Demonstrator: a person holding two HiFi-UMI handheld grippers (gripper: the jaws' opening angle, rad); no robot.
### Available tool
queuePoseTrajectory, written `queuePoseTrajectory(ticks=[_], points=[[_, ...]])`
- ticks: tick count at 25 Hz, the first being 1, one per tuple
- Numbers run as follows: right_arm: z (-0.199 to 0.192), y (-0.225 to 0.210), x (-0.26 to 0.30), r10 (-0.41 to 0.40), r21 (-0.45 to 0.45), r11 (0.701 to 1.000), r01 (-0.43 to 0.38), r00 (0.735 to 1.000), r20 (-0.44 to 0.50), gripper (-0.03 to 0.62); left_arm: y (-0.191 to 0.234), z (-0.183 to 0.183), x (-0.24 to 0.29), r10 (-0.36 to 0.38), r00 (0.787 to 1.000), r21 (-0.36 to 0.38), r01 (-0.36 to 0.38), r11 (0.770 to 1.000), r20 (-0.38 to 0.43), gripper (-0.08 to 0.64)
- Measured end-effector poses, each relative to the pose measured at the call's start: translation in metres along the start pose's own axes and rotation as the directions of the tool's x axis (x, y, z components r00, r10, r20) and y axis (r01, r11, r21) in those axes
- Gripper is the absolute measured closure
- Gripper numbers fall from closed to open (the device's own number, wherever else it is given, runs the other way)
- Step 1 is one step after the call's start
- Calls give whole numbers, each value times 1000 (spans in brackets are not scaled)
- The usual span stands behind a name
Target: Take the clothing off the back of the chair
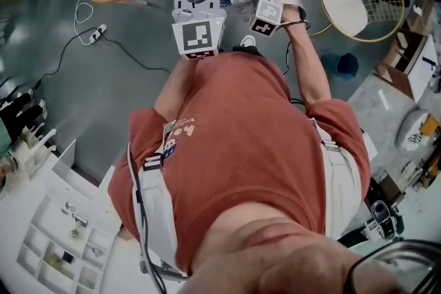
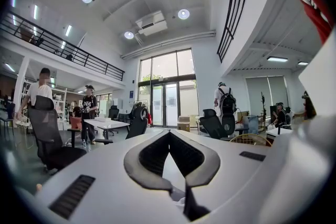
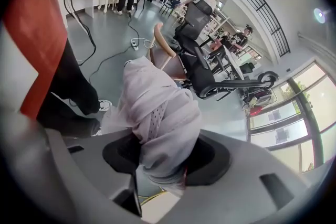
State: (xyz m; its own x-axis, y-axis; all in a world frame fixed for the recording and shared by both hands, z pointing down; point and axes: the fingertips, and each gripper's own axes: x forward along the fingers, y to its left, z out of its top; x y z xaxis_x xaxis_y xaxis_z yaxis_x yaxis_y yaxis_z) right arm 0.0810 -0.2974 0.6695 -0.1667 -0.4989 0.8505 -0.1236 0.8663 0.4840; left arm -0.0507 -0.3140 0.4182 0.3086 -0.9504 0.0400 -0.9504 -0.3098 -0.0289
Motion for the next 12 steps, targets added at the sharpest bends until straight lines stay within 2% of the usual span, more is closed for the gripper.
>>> queuePoseTrajectory(ticks=[9, 12], points=[[7, 5, -18, -24, 120, 993, 15, 997, 76, 426, 5, -1, 0, 12, 1000, 0, -12, 1000, 0, 545], [10, 5, -27, -27, 187, 982, 5, 993, 114, 466, 4, -1, 0, 9, 1000, 1, -9, 1000, 1, 545]])
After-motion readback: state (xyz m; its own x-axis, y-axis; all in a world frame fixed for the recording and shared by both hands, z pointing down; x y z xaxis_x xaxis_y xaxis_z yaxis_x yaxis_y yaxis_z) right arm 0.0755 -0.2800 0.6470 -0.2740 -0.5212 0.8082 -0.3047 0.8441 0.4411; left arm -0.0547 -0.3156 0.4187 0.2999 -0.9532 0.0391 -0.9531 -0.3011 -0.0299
